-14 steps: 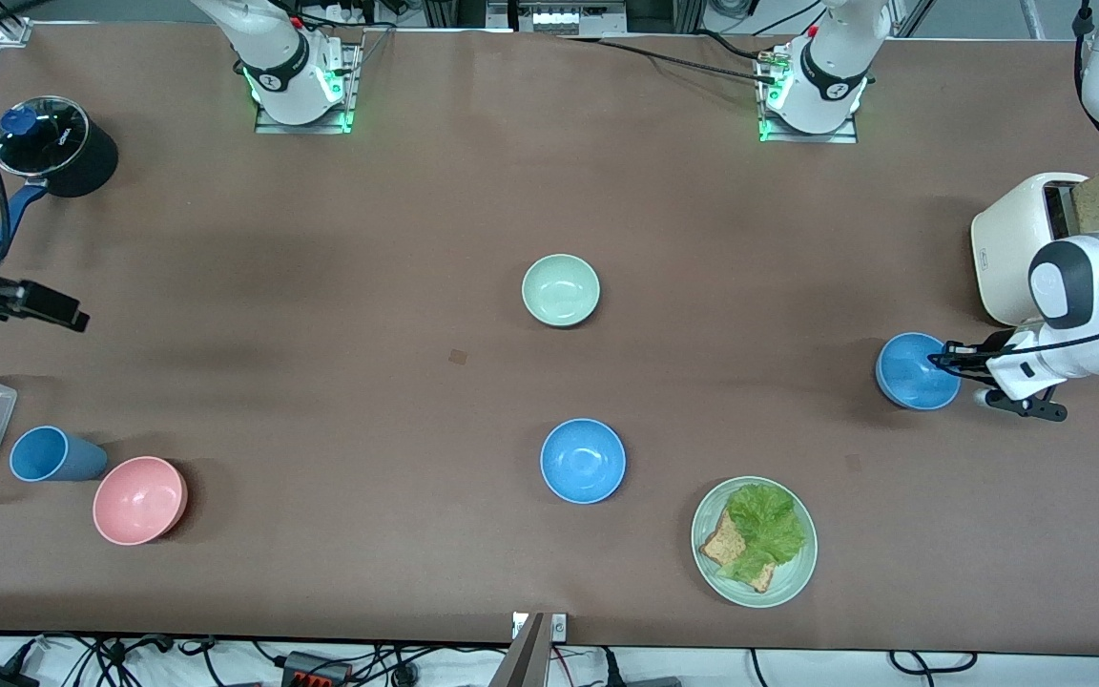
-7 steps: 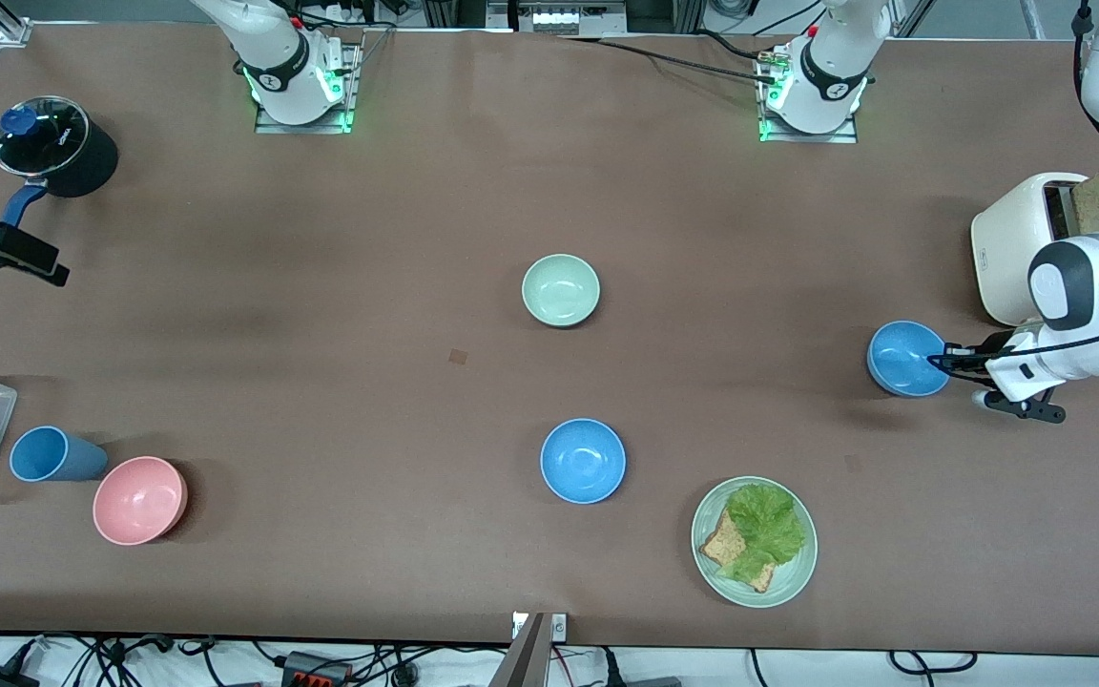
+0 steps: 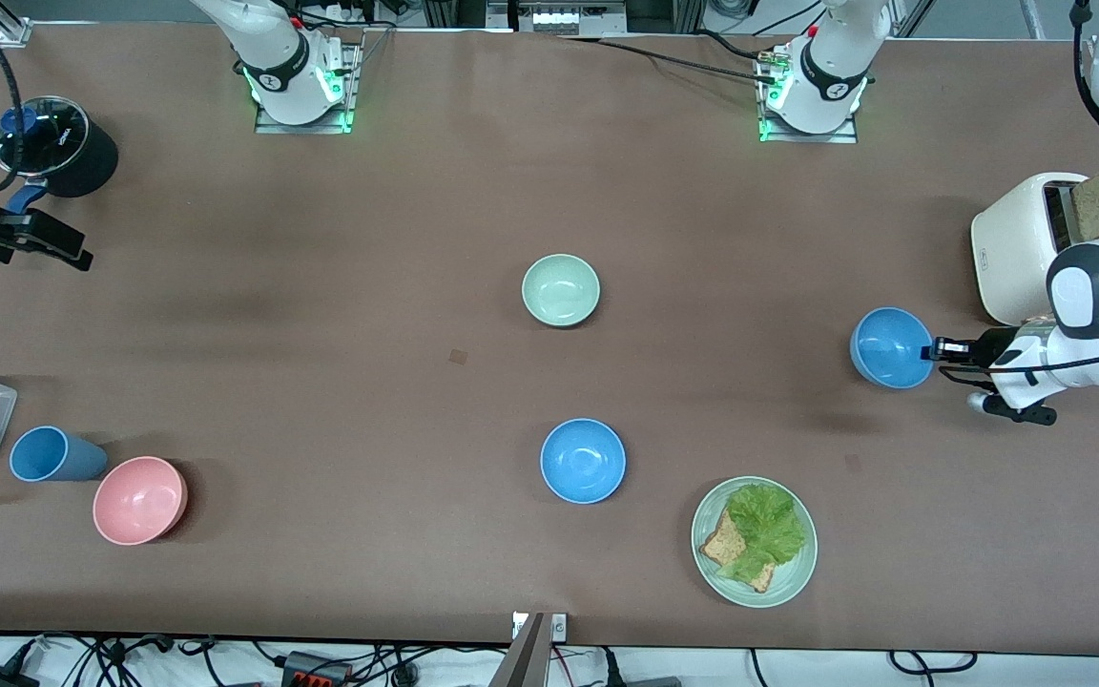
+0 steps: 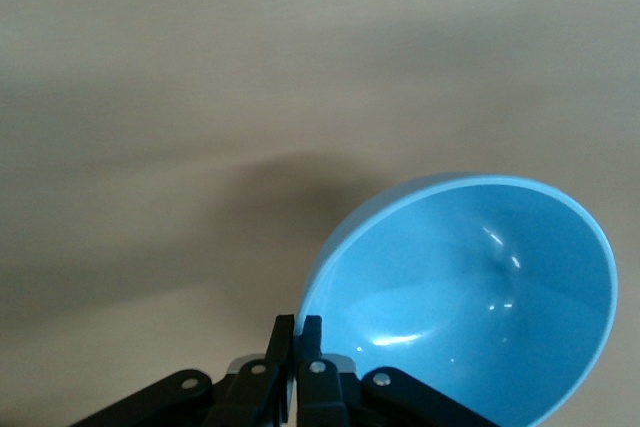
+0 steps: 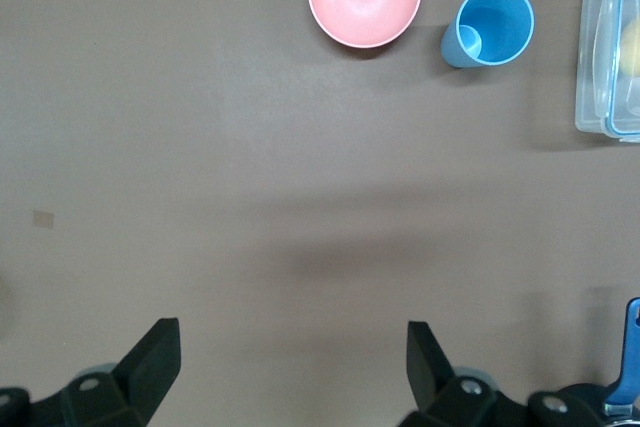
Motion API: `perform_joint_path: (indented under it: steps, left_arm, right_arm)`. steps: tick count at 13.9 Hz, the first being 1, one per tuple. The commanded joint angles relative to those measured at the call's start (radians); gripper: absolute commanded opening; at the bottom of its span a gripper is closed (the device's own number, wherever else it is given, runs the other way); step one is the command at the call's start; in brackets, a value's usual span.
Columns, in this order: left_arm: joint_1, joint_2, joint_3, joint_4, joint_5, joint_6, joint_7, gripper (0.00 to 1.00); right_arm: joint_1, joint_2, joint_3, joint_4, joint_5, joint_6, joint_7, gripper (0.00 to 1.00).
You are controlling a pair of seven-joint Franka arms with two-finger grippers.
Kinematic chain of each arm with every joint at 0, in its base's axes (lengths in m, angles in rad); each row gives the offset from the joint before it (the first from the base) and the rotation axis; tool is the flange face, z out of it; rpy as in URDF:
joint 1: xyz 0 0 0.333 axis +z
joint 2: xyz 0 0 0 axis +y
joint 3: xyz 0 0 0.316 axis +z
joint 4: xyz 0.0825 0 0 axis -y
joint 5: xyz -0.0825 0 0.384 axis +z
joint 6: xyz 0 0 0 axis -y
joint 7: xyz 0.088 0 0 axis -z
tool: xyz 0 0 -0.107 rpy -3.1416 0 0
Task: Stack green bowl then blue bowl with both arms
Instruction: 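Lift the blue bowl with the left gripper toward the green bowl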
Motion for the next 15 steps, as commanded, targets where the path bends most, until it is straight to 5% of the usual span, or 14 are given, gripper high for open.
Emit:
perform_joint_path:
  steps: [1, 9, 15]
  left_arm:
    - [0.009, -0.093, -0.079, -0.021, -0.048, -0.069, -0.105, 0.0]
    - [-0.011, -0.157, -0.516, -0.033, -0.063, 0.008, -0.891, 0.0]
    - [-0.185, -0.136, -0.538, -0.157, -0.063, 0.256, -1.29, 0.0]
  right_arm:
    - [0.014, -0.061, -0.009, -0.061, -0.011, 0.021, -0.021, 1.0]
    - [0.011, -0.079, -0.01, -0.051, -0.011, 0.001, -0.052, 1.0]
    - [0.013, -0.081, -0.009, -0.051, -0.011, 0.004, -0.06, 1.0]
